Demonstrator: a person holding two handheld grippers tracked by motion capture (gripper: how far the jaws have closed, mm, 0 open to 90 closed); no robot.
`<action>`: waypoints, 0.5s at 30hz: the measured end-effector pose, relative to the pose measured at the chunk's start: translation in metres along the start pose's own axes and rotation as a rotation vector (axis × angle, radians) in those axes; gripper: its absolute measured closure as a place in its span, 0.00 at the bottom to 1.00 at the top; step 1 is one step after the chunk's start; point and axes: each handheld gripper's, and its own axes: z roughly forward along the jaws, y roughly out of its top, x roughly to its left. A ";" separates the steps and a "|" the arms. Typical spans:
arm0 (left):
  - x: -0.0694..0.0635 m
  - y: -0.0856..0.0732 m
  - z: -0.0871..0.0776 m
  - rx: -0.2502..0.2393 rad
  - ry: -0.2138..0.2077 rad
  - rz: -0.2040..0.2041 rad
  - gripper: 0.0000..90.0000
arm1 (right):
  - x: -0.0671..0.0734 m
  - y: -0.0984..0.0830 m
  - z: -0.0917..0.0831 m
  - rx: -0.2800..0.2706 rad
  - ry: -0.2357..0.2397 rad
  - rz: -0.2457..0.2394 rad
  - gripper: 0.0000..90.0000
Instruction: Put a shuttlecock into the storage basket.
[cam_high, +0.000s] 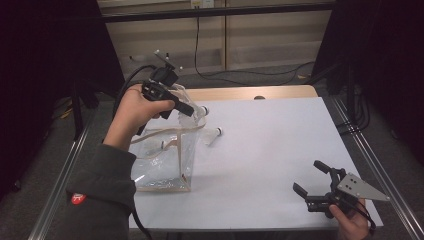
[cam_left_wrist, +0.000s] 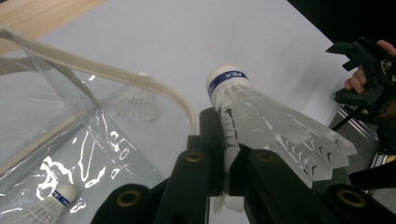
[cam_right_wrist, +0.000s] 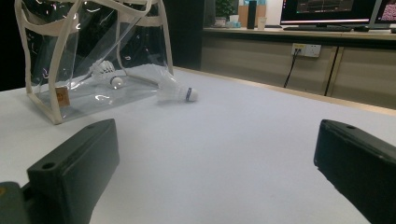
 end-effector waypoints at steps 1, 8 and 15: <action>0.001 0.000 -0.001 0.001 0.000 0.000 0.99 | 0.000 0.000 0.000 0.000 0.000 0.000 0.00; 0.004 0.001 -0.004 0.000 0.010 -0.007 1.00 | 0.000 0.000 0.000 0.001 0.000 -0.001 0.00; 0.008 0.001 -0.008 -0.010 0.023 -0.018 1.00 | 0.000 0.000 0.000 0.000 -0.001 -0.001 0.00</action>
